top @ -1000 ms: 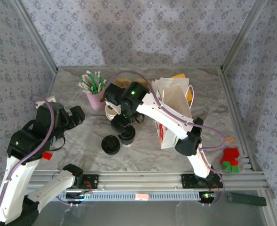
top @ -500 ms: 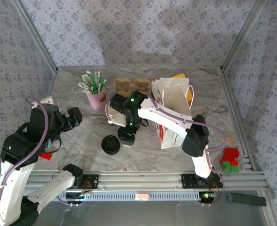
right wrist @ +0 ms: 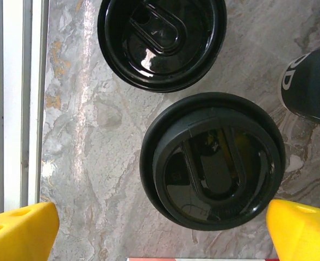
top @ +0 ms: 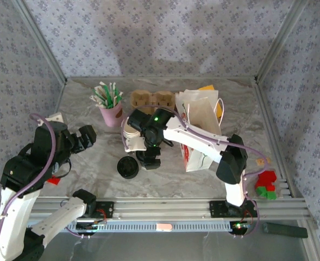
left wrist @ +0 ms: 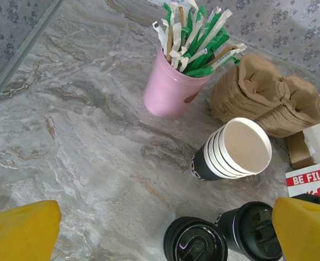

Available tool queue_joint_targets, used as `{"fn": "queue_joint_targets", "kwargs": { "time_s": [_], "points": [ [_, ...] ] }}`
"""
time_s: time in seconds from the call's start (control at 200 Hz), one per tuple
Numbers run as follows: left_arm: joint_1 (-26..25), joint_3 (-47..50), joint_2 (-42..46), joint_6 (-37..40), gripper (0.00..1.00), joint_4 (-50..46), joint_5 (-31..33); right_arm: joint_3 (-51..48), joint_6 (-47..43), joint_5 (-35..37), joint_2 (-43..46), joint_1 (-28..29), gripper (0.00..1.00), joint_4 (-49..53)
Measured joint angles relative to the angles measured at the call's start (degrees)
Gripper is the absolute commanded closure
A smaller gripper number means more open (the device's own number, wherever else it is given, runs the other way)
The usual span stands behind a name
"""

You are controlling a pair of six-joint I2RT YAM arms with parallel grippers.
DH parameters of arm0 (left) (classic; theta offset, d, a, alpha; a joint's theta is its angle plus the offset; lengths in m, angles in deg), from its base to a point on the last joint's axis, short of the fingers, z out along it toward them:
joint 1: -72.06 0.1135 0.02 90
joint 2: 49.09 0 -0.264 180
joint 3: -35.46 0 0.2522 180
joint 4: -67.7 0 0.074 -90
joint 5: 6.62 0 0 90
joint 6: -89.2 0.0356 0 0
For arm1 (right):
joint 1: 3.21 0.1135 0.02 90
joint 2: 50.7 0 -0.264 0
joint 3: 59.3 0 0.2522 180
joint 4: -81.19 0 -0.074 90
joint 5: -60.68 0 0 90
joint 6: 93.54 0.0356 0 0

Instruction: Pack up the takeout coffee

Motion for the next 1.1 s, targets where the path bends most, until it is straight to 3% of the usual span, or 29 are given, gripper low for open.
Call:
{"fn": "queue_joint_targets", "kwargs": {
  "time_s": [1.099],
  "points": [
    [0.00,0.66,0.22,-0.17,0.00,1.11,0.00,-0.17,-2.73,0.57,-3.78,-0.87,0.00,-3.63]
  ]
}}
